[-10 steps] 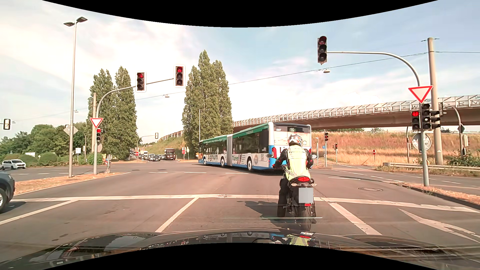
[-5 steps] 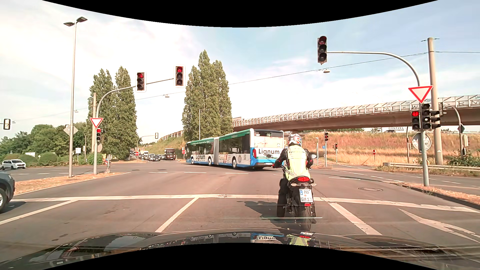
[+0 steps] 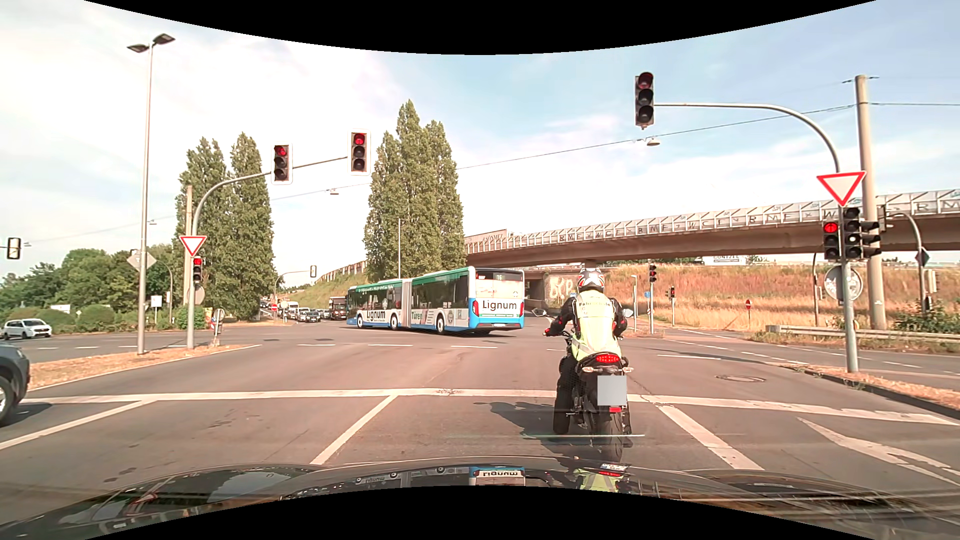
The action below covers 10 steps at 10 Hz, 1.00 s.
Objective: Follow the waypoints while adhering to traffic rules and regulations
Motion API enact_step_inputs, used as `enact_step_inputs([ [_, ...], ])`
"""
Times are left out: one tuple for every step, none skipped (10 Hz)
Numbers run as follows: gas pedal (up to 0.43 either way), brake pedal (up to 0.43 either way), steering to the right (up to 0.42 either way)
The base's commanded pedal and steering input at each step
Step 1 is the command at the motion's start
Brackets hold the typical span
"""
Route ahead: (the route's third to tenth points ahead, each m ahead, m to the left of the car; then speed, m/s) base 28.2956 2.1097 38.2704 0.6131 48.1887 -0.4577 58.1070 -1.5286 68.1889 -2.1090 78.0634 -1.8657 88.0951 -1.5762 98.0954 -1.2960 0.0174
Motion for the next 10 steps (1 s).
enact_step_inputs([
  [0.0,0.0,0.128],
  [0.0,0.0,0.128],
  [0.0,0.0,0.128],
  [0.0,0.0,0.128],
  [0.0,0.0,0.128],
  [0.0,0.0,0.128],
  [0.0,0.0,0.128],
  [0.0,0.0,0.128],
  [0.0,0.0,0.128],
  [0.0,0.0,0.128],
])
